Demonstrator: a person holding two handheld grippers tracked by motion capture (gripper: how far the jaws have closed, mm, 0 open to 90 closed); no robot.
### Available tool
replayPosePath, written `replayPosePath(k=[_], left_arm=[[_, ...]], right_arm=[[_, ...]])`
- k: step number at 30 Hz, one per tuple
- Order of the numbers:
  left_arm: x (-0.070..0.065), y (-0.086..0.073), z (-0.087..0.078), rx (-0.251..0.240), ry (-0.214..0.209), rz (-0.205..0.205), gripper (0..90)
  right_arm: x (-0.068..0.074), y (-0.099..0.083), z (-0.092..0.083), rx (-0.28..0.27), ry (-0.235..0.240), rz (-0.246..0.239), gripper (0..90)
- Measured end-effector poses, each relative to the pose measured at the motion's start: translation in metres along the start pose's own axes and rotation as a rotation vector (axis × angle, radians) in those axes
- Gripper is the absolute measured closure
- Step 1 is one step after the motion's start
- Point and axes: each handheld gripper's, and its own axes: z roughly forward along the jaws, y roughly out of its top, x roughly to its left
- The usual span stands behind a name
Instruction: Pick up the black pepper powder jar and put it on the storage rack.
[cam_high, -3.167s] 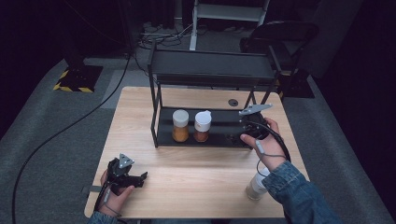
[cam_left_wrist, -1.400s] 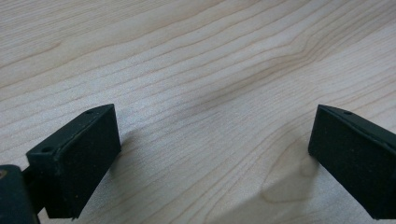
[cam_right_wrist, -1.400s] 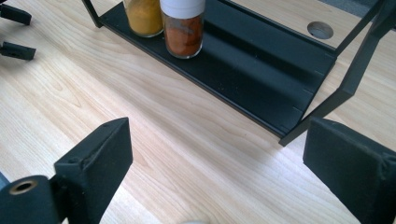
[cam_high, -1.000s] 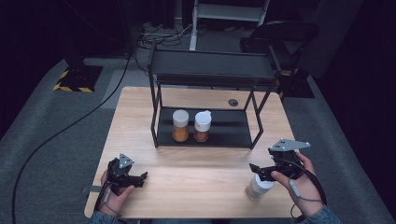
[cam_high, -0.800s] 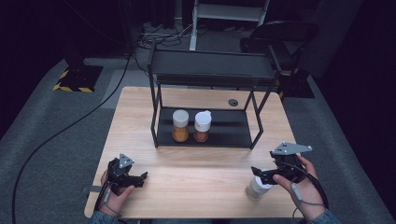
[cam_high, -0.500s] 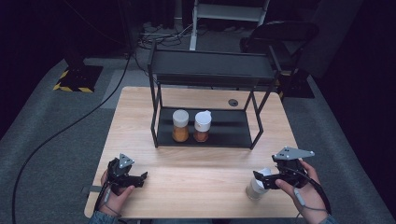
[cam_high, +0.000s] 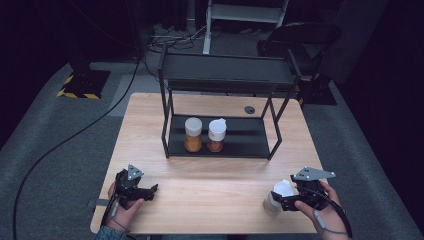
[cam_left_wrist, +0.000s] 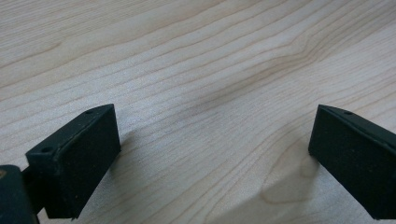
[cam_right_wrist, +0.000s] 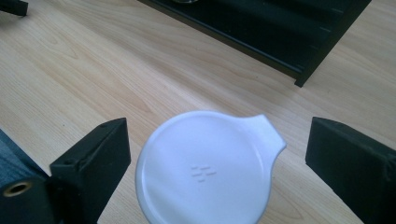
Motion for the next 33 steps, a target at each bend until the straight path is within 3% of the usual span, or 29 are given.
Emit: replayPosePath(k=[18,33], left_arm=[[0.000,0.000,0.000,0.000,0.000,-0.001,2.0],[0.000,0.000,0.000,0.000,0.002,-0.001,2.0]], right_arm=[[0.001,-0.022,0.019,0.021,0.031,0.041,7.4],[0.005,-0.032,0.032,0.048,0.020,-0.007,21.9]])
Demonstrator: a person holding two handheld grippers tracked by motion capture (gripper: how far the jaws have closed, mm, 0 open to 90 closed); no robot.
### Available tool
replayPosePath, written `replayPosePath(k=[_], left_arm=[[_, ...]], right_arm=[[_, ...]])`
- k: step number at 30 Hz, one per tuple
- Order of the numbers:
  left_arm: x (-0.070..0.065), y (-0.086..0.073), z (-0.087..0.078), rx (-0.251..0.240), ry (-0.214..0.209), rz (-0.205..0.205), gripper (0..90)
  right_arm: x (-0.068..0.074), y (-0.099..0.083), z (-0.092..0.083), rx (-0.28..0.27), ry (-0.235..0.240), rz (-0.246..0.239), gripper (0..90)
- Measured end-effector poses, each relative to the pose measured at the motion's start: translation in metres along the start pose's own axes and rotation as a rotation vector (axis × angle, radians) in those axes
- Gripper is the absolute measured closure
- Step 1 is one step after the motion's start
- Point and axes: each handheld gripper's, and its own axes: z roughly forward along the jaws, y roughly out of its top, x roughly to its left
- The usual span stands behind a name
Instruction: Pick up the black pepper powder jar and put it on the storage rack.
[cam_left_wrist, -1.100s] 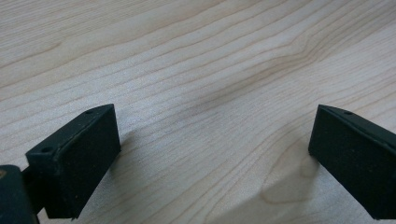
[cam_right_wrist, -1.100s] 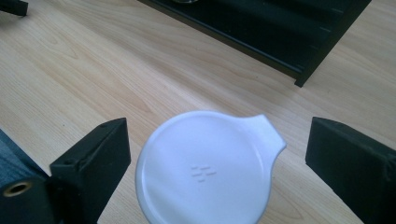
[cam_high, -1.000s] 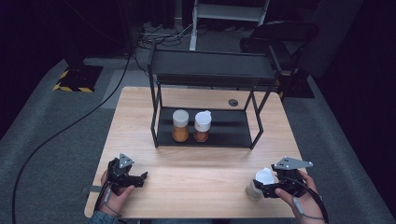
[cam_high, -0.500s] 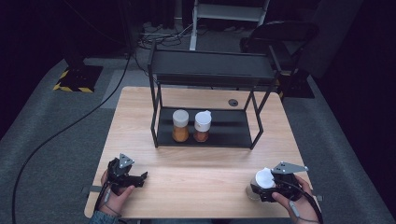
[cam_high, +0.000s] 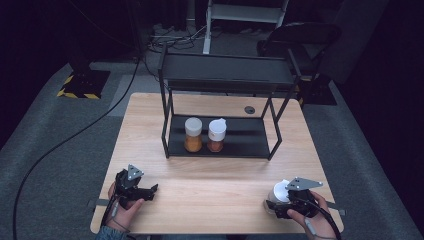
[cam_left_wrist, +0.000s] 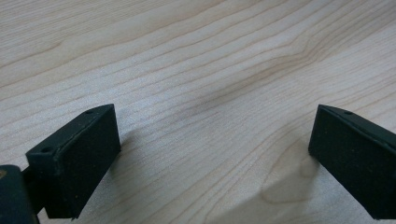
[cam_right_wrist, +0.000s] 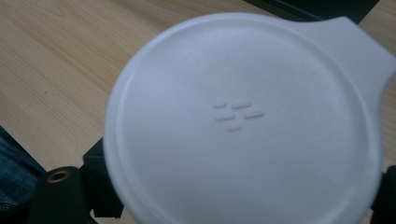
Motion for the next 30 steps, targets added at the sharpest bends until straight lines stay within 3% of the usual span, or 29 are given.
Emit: replayPosePath(k=[5,21,30], left_arm=[[0.000,0.000,0.000,0.000,0.000,0.000,2.0],[0.000,0.000,0.000,0.000,0.000,0.000,2.0],[0.000,0.000,0.000,0.000,0.001,-0.001,2.0]], right_arm=[[0.001,-0.001,0.000,-0.012,-0.014,-0.027,29.1],[0.001,0.001,0.000,-0.018,-0.009,-0.048,29.7],[-0.001,0.017,-0.006,-0.024,-0.010,-0.066,29.7]])
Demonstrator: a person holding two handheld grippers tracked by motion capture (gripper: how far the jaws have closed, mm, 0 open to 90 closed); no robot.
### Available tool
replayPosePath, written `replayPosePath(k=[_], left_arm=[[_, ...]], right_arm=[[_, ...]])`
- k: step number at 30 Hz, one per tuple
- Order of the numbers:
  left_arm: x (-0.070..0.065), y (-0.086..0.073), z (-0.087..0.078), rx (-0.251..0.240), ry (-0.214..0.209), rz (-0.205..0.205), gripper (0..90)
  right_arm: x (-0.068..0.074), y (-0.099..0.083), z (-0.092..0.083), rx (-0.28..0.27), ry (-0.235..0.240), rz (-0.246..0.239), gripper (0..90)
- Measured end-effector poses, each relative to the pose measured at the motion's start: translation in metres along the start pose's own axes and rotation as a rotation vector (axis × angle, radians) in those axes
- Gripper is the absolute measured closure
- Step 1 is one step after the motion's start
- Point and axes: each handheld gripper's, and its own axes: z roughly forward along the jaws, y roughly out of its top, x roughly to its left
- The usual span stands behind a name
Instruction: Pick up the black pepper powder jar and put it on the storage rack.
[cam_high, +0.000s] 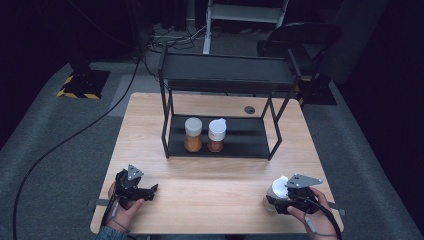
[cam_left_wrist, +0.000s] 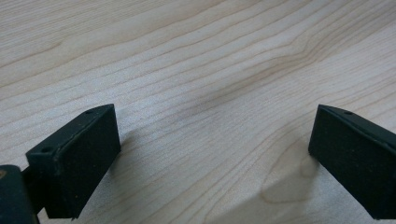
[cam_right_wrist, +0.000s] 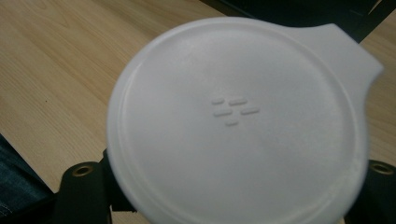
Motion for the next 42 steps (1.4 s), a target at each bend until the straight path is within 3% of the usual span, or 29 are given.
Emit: replayPosePath(k=[20,25,42], left_arm=[[0.000,0.000,0.000,0.000,0.001,-0.002,2.0],[0.000,0.000,0.000,0.000,0.001,-0.002,2.0],[0.000,0.000,0.000,-0.002,0.002,0.001,1.9]], right_arm=[[-0.010,0.048,-0.011,-0.014,-0.004,-0.067,29.7],[-0.014,0.060,-0.013,-0.020,0.004,-0.062,29.7],[-0.019,0.097,-0.005,-0.026,0.018,-0.096,29.6]])
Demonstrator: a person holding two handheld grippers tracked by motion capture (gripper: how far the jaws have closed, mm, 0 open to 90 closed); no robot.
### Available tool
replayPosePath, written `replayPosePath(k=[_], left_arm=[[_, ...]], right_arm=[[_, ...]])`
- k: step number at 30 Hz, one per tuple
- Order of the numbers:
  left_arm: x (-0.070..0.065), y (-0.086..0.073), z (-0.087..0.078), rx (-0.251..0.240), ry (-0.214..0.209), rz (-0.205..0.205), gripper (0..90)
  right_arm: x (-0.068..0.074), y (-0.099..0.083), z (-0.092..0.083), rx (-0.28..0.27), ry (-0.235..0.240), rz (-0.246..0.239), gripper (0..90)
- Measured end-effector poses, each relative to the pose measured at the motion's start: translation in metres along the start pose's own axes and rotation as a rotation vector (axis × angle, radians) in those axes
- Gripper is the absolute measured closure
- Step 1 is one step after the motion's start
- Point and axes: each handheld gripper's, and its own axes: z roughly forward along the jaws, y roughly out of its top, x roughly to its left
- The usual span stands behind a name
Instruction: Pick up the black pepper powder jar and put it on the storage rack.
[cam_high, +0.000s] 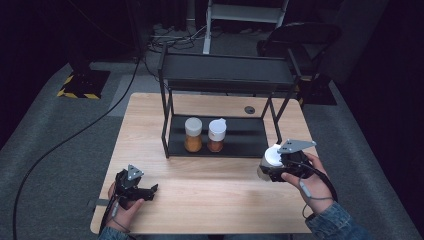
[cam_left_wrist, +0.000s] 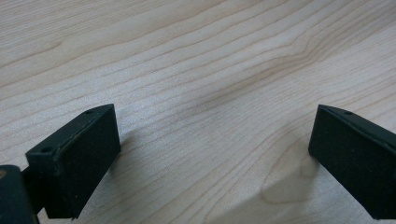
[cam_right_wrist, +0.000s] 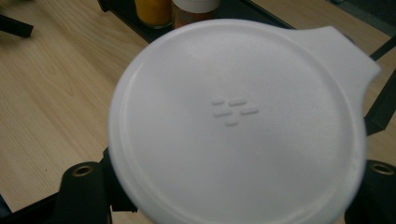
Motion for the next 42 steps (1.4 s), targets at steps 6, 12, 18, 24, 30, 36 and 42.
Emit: replayPosePath(k=[6,12,18,24,30,36,42], left_arm=[[0.000,0.000,0.000,0.002,0.004,-0.002,2.0],[-0.001,0.000,0.000,-0.001,0.008,-0.010,2.0],[-0.001,0.000,0.000,-0.001,0.007,-0.010,2.0],[-0.001,0.000,0.000,-0.001,0.007,-0.010,2.0],[-0.001,0.000,0.000,0.001,0.009,-0.010,1.9],[-0.001,0.000,0.000,0.001,0.010,-0.010,1.9],[-0.001,0.000,0.000,0.000,0.011,-0.012,1.8]], right_arm=[[-0.001,0.013,0.008,-0.009,0.014,-0.015,29.7],[-0.006,0.024,0.017,-0.004,0.024,-0.027,29.6],[-0.014,0.033,0.025,0.002,0.026,-0.033,29.6],[-0.021,0.042,0.032,0.000,0.029,-0.032,29.6],[-0.030,0.052,0.040,-0.008,0.029,-0.035,29.6],[-0.038,0.061,0.051,-0.004,0.022,-0.039,29.6],[-0.047,0.066,0.063,-0.011,0.020,-0.033,29.6]])
